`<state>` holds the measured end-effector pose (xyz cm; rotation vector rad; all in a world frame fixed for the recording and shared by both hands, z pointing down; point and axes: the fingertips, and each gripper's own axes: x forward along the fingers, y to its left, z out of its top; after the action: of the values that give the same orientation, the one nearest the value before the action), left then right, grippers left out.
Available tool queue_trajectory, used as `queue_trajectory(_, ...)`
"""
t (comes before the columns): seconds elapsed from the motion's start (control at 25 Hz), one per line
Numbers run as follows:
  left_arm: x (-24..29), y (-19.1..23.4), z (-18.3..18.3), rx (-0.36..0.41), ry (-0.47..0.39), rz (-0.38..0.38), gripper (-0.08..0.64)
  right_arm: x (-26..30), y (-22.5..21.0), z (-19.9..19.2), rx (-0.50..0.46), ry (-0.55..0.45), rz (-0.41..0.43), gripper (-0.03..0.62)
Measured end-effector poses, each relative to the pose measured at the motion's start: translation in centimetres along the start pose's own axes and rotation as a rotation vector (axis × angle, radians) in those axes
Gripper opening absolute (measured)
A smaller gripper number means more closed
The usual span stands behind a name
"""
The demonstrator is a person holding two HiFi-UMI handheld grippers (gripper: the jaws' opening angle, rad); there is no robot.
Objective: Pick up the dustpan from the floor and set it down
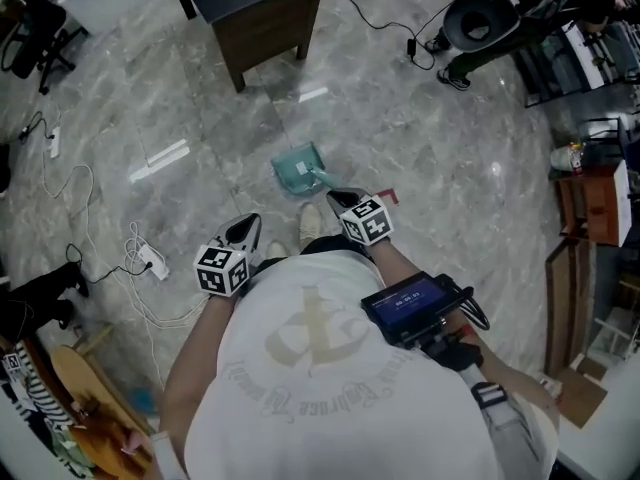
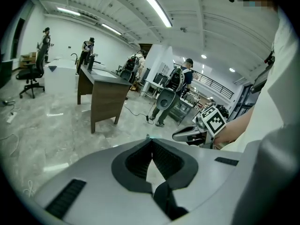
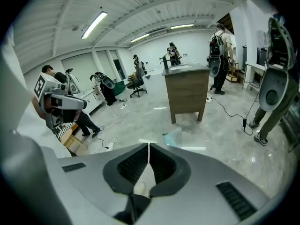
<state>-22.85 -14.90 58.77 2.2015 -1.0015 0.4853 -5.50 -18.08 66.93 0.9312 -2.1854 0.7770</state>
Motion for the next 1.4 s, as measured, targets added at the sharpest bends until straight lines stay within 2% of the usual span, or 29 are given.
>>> queue_trajectory(0.48,-1.7,2.4,-0.4,-0.106,-0.030,0.165,0.012,5.4,-2.8,1.2,-0.150,0.125,0.044,0.026)
queue_trajectory(0.52,-1.8,2.6,-0.4,-0.114,-0.033,0.178,0.012,5.9,-3.1,1.2,-0.161,0.138,0.043,0.050)
queue_trajectory(0.56,-1.8,2.7,-0.4,-0.123,-0.035,0.190,0.012,6.4,-3.5,1.2,-0.170,0.153,0.044,0.113)
queue_trajectory(0.6,-1.8,2.9,-0.4,-0.132,-0.037,0.203,0.012,7.0,-3.8,1.2,-0.179,0.168,0.045,0.148)
queue_trajectory(0.84,-3.2,3.6,-1.8,-0.199,-0.036,0.289,0.012,10.0,-4.5,-0.1,-0.232,0.264,0.076,0.192)
queue_trajectory(1.08,-4.6,3.8,-2.8,-0.219,-0.033,0.357,0.012,12.3,-4.2,-2.0,-0.281,0.365,0.095,0.198)
queue_trajectory(1.4,-5.6,3.9,-3.1,-0.260,-0.049,0.428,0.012,13.7,-6.2,-3.7,-0.303,0.469,0.051,0.196)
